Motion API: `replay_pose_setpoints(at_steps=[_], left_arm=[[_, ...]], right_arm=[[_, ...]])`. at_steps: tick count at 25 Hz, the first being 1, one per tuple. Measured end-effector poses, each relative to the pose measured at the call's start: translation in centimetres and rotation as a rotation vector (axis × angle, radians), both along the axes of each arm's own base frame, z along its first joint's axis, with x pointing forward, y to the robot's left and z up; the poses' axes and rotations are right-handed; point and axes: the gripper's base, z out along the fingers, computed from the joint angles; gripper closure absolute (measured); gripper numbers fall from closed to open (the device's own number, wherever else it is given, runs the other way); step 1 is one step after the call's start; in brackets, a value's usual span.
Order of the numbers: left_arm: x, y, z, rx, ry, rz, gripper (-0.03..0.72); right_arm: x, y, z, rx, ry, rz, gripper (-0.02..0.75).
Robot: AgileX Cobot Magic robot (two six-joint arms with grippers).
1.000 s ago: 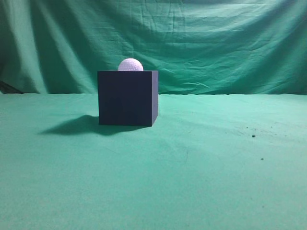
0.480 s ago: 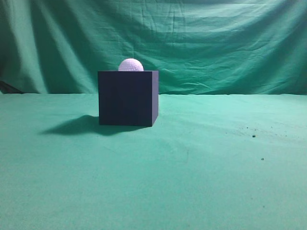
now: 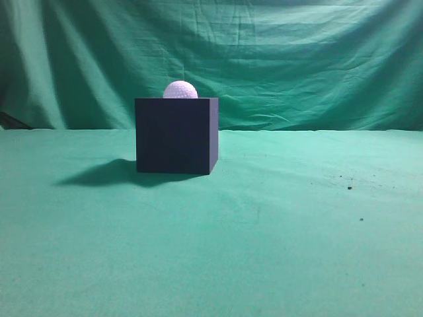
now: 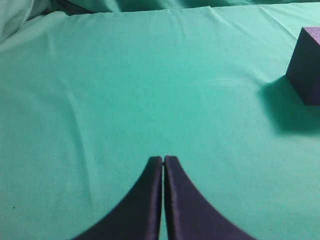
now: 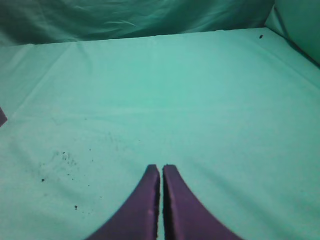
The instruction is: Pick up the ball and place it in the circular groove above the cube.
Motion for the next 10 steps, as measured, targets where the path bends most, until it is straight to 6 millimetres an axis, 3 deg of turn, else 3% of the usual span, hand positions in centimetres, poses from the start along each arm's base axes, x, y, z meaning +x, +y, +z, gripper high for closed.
replay_pose_setpoints(at_steps=[10], left_arm=[[0.0,0.0,0.0,0.0,0.0,0.0,0.688]], right_arm=[[-0.02,-0.06,-0.09,-0.002,0.01,-0.011,0.738]])
